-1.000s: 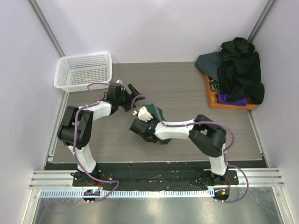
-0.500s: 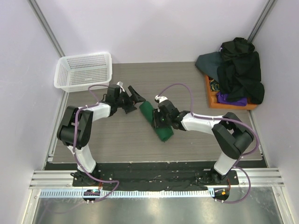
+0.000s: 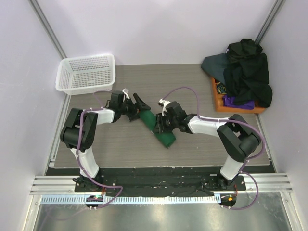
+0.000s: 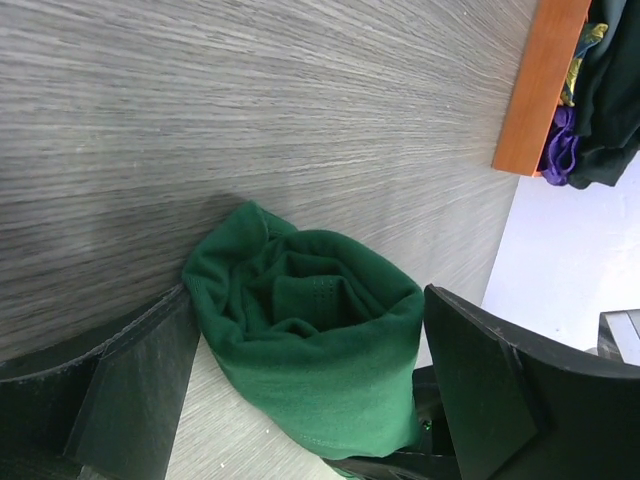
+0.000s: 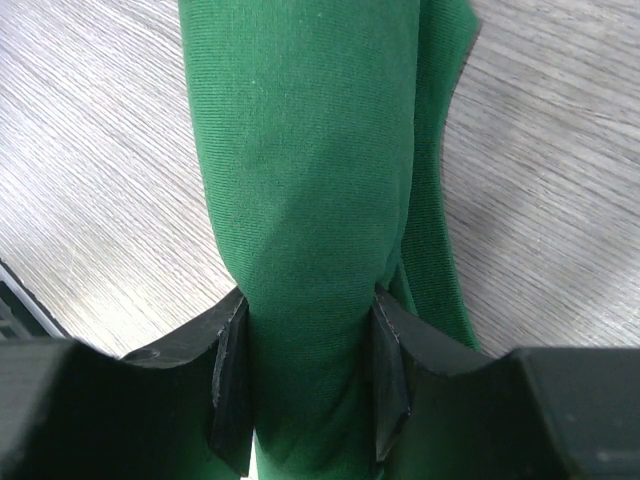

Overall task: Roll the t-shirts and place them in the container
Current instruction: Roll the T-shirt to the center of the board, then pick up the T-shirt from the center of the board.

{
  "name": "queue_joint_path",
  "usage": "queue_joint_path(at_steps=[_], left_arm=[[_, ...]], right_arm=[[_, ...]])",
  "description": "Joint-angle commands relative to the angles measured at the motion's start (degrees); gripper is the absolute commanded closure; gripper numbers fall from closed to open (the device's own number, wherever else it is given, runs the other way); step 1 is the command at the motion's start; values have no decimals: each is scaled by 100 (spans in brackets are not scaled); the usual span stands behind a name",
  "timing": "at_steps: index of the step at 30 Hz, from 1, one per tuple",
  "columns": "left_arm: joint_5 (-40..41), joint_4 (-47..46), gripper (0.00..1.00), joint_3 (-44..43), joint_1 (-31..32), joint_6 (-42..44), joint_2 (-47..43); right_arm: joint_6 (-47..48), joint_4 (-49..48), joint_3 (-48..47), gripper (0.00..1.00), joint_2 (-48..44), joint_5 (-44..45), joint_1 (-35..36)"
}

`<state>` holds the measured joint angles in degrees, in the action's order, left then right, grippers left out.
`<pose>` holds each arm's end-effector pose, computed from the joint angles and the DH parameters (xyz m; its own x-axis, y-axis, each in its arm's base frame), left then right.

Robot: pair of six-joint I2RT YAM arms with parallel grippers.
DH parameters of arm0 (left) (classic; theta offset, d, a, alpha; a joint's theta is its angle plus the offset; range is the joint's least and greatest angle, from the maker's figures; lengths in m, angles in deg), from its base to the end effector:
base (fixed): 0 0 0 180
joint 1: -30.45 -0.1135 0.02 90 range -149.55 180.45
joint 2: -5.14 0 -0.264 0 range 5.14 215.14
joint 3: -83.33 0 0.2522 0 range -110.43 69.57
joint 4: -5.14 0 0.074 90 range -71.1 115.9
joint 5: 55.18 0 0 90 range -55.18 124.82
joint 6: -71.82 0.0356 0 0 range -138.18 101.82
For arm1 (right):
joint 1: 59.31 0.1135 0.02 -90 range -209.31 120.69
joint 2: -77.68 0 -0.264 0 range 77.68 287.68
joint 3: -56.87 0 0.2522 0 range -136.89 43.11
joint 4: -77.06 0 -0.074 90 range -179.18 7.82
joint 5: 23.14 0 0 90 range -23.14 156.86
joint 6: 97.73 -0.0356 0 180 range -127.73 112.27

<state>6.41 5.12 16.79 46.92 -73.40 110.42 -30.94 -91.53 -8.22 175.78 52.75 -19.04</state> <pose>0.3485 -0.1207 0.1445 -0.8394 -0.5052 -0.2006 -0.1474 0.5668 -0.8106 0.2585 0.2304 0.1615 -0.7902 -0.1685 -0.5892 -0.4878 0.7550 0.4383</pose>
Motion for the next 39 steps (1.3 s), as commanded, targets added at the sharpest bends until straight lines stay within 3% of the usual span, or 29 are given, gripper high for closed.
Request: queue_joint_path(at_steps=[1,6,9,15,16,17,21,24,30,39], left_arm=[[-175,-301,6,-40,-21,20,142],[-113,-283,16,4,-21,73,160],[-183,-414,35,83,-12,91,169],[115,-1326,63,776,-3,-58,-120],[177,-1494,67,882,-12,-129,-165],[316,-1696,69,1100,-12,-164,-200],[485,-2330,84,1506,-12,-261,-279],[537,-2629,91,1717,-3,-331,-279],[678,-2814,94,1946,5,-296,-428],[845,-2534,94,1955,49,-182,-631]], right_arm=[[254,1122,-26,63,271,-31,86],[518,1683,-351,63,288,722,261],[676,1975,-597,63,376,1172,455],[800,2098,-808,59,473,1683,657],[808,2090,-800,55,464,1718,692],[791,2089,-800,37,429,1771,693],[729,2089,-747,18,245,1824,701],[650,2107,-668,11,26,1868,693],[361,2107,-405,1,-686,1947,675],[-465,2046,262,0,-2514,1799,324]])
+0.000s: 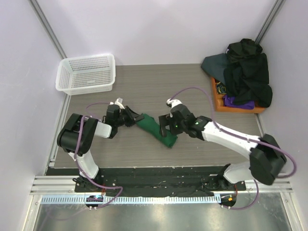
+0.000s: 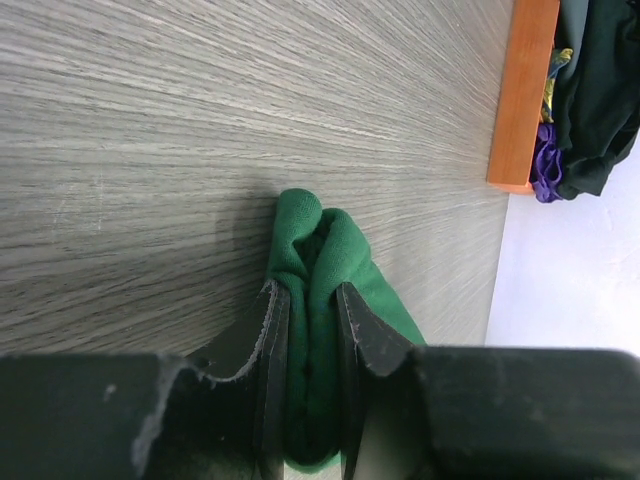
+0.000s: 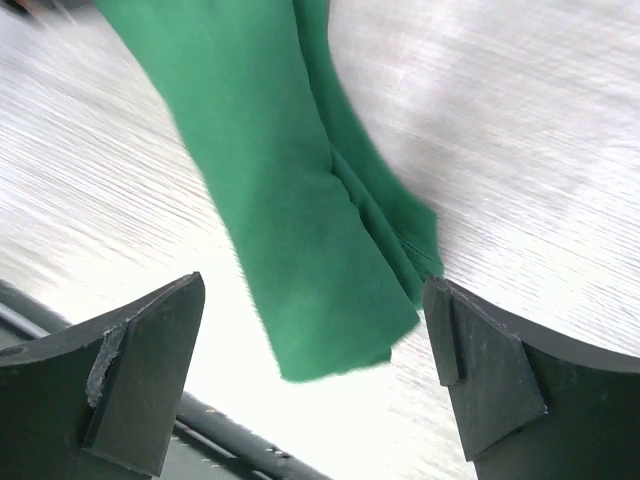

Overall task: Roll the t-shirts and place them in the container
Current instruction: Pick up the T-shirt from the center of the board.

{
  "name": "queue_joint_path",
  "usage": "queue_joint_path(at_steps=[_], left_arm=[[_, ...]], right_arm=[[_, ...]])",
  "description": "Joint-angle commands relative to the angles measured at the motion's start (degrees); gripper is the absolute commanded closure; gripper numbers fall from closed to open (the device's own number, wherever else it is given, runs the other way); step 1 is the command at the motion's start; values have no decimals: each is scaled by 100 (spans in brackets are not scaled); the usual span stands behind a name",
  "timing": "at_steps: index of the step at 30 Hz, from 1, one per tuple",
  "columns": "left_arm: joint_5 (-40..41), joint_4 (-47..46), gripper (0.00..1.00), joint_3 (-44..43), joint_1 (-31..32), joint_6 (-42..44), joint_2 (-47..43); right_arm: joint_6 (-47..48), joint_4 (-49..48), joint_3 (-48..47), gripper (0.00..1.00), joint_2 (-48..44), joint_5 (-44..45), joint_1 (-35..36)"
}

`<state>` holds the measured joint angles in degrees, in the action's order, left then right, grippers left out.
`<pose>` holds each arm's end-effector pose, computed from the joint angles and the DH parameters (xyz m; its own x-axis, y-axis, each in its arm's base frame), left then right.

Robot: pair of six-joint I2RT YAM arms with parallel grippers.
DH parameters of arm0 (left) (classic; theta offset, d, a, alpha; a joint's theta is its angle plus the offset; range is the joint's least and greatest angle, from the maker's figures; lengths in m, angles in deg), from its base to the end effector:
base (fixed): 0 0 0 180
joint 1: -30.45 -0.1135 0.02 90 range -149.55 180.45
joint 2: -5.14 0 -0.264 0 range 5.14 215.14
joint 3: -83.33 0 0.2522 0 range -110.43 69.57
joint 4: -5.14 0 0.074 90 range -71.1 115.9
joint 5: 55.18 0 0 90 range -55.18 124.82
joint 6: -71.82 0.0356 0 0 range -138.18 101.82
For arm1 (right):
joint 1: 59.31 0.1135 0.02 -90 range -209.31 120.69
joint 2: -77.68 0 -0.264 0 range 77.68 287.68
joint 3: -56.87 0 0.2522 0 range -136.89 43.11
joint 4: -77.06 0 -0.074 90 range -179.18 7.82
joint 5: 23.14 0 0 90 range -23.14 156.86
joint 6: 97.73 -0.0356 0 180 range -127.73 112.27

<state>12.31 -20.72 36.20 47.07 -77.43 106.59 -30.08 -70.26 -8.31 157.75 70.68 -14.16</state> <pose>0.2965 -0.1027 0.1165 -0.7377 -0.6083 -0.2927 -0.0924 0.5205 -0.8488 0.2077 0.2054 0.2279 -0.7384 -0.2043 -0.6427 -0.4270 0.8793 0.2111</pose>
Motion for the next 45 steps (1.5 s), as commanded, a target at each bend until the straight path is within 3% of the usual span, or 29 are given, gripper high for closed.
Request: queue_joint_path(at_steps=[1,6,11,14,19,35,45], left_arm=[[264,77,95,14,34,220,-266],[316,252,95,32,43,273,-441],[360,340,95,49,43,291,-521],[378,367,95,23,43,299,-495],[413,367,96,14,43,299,-450],[413,464,96,-47,60,282,-556],[475,534,96,-74,140,290,-617]], right_arm=[[-830,-107,351,0,-860,-47,-260],[-1973,-431,1429,5,-1906,-301,-717],[-3220,-2213,2811,12,-2759,-1093,-946],[-3346,-2928,3339,14,-2734,-1295,-937],[-3319,-3403,3314,11,-1866,-1594,-937],[-3644,-3509,3235,22,-801,-882,-894],[-3628,-3448,3059,24,-546,329,-402]])
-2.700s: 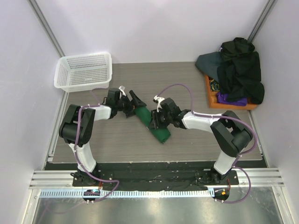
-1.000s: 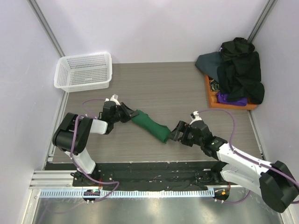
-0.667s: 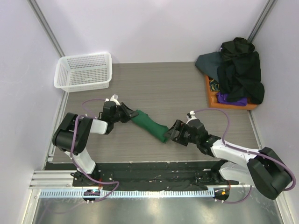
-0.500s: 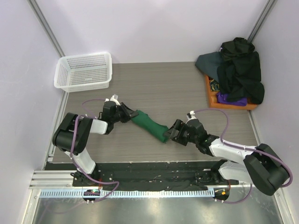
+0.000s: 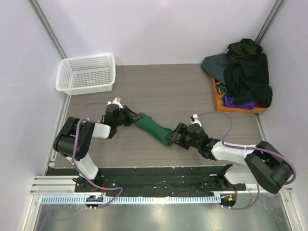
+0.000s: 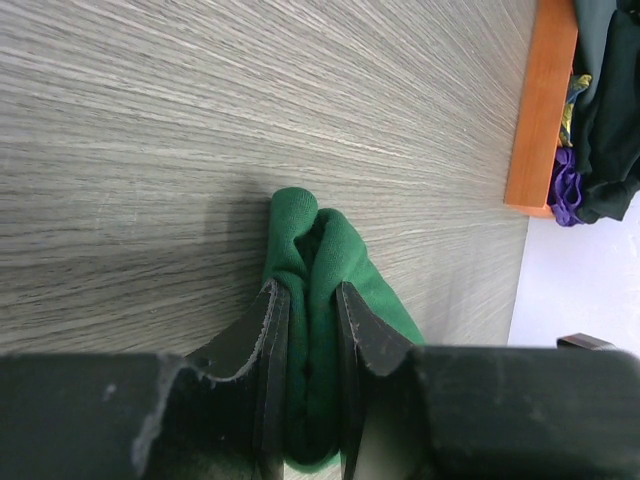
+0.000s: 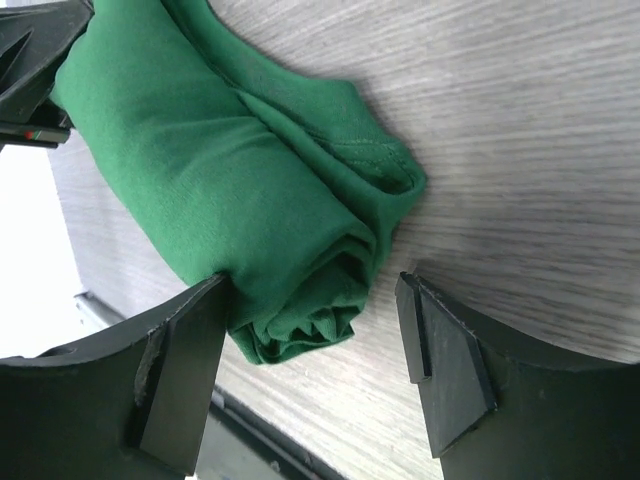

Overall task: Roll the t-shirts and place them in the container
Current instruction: Pick up the T-shirt from the center of the board.

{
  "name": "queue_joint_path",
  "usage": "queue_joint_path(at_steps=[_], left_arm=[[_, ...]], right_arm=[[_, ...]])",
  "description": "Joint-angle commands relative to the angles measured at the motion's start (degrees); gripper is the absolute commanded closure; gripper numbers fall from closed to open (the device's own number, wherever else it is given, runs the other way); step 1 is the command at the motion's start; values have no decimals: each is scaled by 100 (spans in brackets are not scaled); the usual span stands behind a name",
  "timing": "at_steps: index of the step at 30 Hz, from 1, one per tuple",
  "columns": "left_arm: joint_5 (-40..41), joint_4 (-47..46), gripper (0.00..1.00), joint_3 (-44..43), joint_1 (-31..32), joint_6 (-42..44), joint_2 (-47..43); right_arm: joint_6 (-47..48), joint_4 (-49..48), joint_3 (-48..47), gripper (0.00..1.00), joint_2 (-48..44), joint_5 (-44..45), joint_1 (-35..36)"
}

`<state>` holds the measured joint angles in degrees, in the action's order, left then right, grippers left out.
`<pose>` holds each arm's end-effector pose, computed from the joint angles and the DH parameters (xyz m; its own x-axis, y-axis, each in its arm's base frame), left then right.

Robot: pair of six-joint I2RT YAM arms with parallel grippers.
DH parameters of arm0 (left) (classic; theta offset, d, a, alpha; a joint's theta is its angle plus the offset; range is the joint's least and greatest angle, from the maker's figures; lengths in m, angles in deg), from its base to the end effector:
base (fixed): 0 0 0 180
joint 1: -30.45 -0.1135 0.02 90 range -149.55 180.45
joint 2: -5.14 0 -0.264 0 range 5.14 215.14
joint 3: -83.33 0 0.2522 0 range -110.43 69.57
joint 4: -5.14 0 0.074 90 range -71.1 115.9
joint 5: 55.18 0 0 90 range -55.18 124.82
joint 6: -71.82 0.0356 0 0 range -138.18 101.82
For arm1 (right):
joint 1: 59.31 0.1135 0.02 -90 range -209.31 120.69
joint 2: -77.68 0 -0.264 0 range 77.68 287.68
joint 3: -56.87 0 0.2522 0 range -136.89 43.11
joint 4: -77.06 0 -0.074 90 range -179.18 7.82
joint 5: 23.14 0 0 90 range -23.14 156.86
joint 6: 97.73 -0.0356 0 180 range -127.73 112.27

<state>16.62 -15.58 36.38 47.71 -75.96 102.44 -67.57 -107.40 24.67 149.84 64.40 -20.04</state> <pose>0.2910 -0.1021 0.1279 -0.7095 -0.6211 -0.3328 -0.1109 0.5648 -0.8177 0.1706 0.1415 0.1392 -0.7960 0.4650 -0.3875 0.0574 0.6953 0.7164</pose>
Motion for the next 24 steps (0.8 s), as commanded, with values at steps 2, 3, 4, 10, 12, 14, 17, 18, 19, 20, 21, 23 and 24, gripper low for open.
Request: queue_joint_path(at_steps=[2,3,4,10,12,14,17,18,19,20,21,23,24], left_arm=[[62,46,96,-109,94,144,-194],[62,47,97,-109,102,144,-185],[53,47,97,-126,103,144,-185],[79,143,97,-179,199,205,-193],[88,178,97,-188,217,214,-202],[106,187,97,-188,225,223,-211],[97,214,97,-179,243,223,-220],[106,214,97,-179,243,232,-229],[97,222,97,-179,243,232,-229],[97,231,97,-179,234,241,-246],[97,240,97,-179,234,258,-255],[97,284,97,-197,243,276,-307],[106,327,97,-205,234,293,-334]], right_arm=[[139,258,-362,25,465,1072,222],[121,249,-397,25,535,1107,231],[95,231,-415,26,658,1151,239],[-107,64,-424,35,861,1415,301],[-151,12,-441,38,905,1450,310],[-125,-76,-450,47,931,1450,318],[-73,-252,-442,59,896,1424,319],[-29,-279,-450,61,844,1424,319],[33,-261,-503,69,817,1424,327],[138,-235,-529,73,782,1424,319],[217,-217,-556,78,730,1415,327],[340,-95,-696,99,677,1380,336],[471,-25,-757,99,650,1380,319]])
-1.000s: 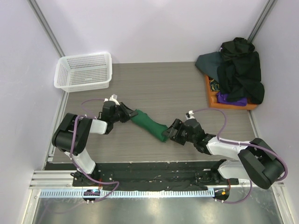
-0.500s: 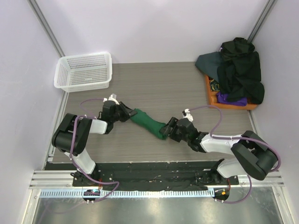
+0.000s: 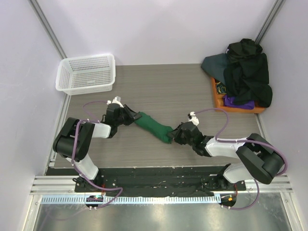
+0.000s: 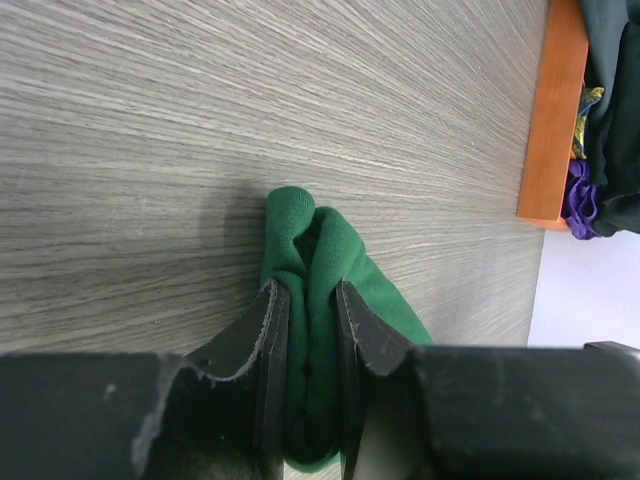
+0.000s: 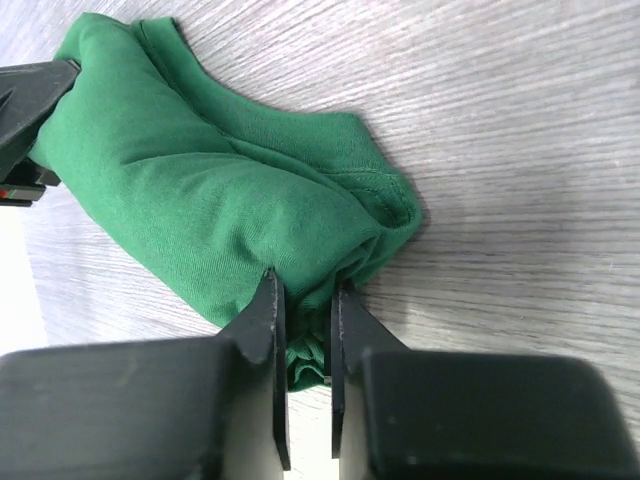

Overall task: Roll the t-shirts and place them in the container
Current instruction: Pick up the T-shirt from the center of the board.

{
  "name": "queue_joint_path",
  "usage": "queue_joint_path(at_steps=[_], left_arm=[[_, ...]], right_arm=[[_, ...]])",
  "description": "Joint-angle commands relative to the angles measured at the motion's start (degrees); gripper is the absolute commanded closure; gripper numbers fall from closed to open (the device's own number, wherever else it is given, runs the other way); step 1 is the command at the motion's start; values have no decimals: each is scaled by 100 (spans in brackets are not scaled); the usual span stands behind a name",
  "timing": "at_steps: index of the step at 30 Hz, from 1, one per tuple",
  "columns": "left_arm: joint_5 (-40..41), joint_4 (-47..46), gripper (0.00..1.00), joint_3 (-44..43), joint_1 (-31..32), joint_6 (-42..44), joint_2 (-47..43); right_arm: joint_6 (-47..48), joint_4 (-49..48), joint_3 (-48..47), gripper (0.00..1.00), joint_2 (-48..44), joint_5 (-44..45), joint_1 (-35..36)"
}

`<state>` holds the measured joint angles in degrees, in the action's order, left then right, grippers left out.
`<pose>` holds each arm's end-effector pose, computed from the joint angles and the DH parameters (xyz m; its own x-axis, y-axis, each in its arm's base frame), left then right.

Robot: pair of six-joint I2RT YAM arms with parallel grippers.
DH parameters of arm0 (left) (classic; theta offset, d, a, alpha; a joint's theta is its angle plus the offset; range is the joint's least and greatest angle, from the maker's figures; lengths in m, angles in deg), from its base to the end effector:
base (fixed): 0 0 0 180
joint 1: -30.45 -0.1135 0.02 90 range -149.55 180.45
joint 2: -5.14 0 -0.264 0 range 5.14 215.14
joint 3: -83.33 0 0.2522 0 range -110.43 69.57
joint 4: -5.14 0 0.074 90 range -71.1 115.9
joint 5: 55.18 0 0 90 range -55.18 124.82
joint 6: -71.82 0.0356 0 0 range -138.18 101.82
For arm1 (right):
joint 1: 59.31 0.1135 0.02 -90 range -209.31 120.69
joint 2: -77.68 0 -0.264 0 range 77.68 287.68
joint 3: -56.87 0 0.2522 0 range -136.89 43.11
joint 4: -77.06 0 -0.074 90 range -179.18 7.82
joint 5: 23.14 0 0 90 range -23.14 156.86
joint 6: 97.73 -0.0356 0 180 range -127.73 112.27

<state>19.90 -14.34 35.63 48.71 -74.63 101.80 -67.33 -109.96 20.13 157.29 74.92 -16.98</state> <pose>0.2921 -0.1060 0.1322 -0.6880 -0.6210 -0.3755 -0.1045 0.5968 -0.7955 0.1851 0.1618 0.1376 -0.7217 0.4978 -0.4810 0.0786 0.7493 0.6576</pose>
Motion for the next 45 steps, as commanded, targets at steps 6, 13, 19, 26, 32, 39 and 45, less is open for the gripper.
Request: queue_joint_path(at_steps=[6,13,19,26,32,39,45], left_arm=[[-29,1081,97,-421,143,502,-780],[68,1592,97,-650,143,652,-930],[252,2161,97,-974,143,854,-1167],[973,3479,99,-1861,-94,1355,-1571],[1097,3974,100,-2855,-665,1409,-1353],[1061,4167,100,-4041,-1359,1347,-615],[816,4106,100,-4875,-1808,1206,263]], right_arm=[[940,802,-795,99,-455,302,21],[1020,1251,-1094,99,-605,364,13],[1187,1409,-1436,99,-429,232,13],[1529,1445,-2174,99,-131,12,13],[1942,1295,-3360,99,659,-312,13],[2259,1471,-5074,99,1767,-708,4],[2558,1550,-6497,99,2872,-1103,-58]])
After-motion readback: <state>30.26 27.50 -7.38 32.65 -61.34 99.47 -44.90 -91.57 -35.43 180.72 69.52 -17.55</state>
